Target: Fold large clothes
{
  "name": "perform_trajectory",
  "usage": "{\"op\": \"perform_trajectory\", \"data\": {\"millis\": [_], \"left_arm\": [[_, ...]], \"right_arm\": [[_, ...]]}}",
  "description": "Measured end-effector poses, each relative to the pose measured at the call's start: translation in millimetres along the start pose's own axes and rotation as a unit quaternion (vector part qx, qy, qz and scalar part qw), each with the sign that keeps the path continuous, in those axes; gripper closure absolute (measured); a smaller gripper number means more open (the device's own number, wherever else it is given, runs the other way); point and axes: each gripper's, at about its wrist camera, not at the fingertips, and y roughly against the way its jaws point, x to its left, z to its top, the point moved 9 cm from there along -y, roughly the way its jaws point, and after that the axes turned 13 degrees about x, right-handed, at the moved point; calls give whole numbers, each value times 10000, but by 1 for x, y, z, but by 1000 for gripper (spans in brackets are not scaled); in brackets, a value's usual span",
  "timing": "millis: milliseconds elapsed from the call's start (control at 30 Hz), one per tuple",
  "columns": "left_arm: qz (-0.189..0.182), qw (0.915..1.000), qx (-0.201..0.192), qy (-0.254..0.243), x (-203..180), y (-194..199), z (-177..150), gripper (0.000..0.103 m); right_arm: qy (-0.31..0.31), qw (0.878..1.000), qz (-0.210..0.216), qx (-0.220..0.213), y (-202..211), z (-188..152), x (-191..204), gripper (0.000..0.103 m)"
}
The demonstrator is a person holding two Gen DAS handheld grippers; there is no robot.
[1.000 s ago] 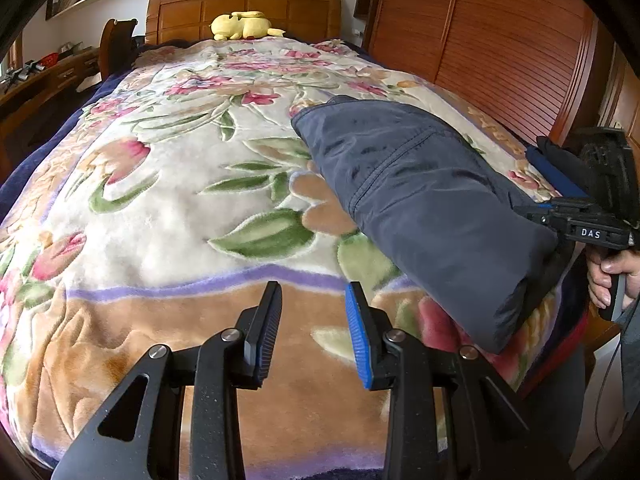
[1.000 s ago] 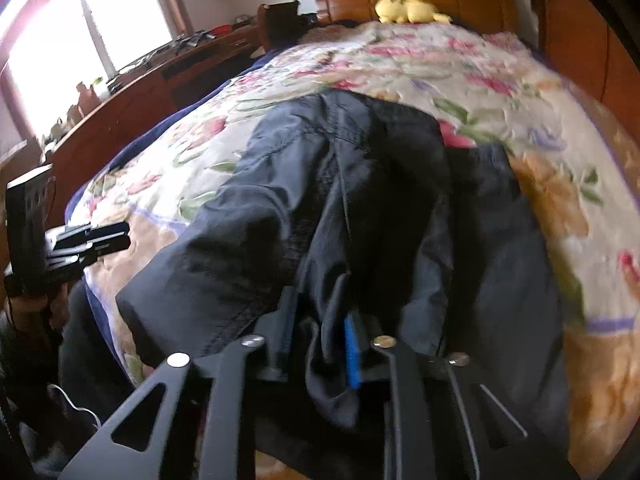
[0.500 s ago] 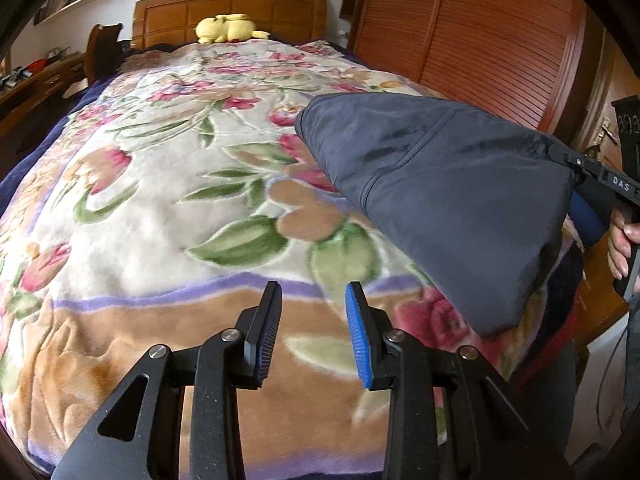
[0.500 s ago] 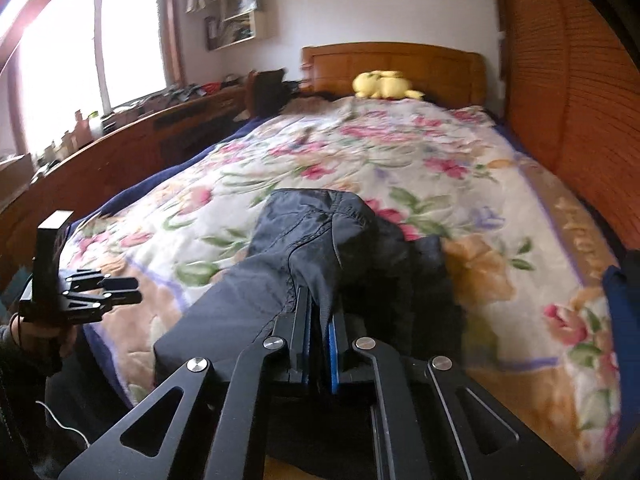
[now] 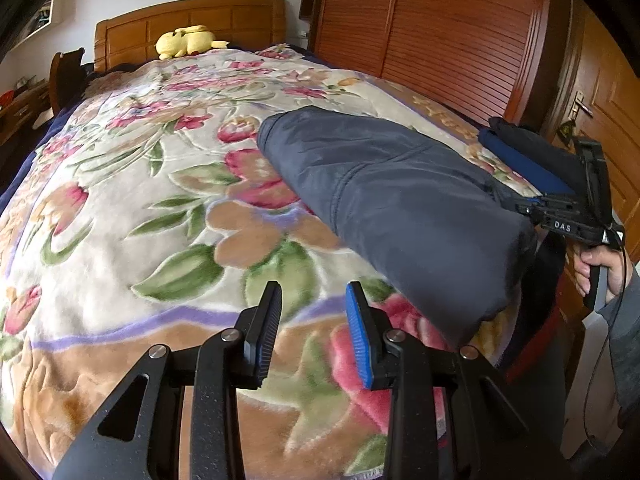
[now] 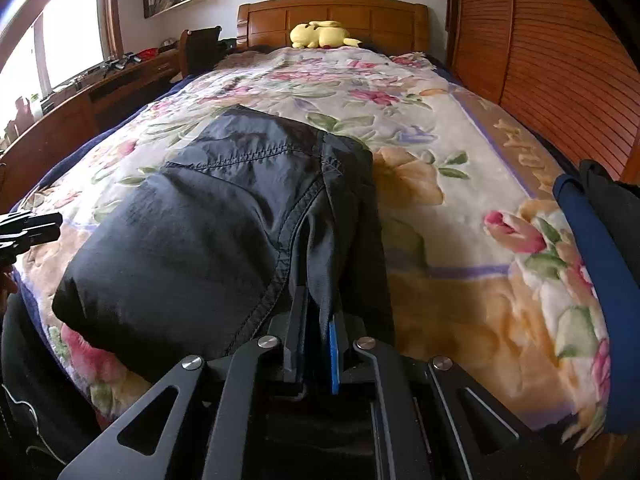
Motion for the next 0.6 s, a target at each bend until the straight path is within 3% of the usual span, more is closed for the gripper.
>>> {"op": "perform_trajectory", "data": {"millis": [133,267,433,600], "left_arm": [[4,10000,0,-16,-1,1,-1,69],[-15,10000,42,27,0,-2,-6,69],[-18,9999,84,80,1,-5,-10,69],[-6,9999,85,113,5,-4,-11,69]], "right_arm": [[-102,9996,-232,-96,14,11,-8,75],[-220,9983,-215,-490,45,22,-6,54],[85,9973,217,-703,59,28,28,51],[547,9942,662,-651,43,37,81,51]]}}
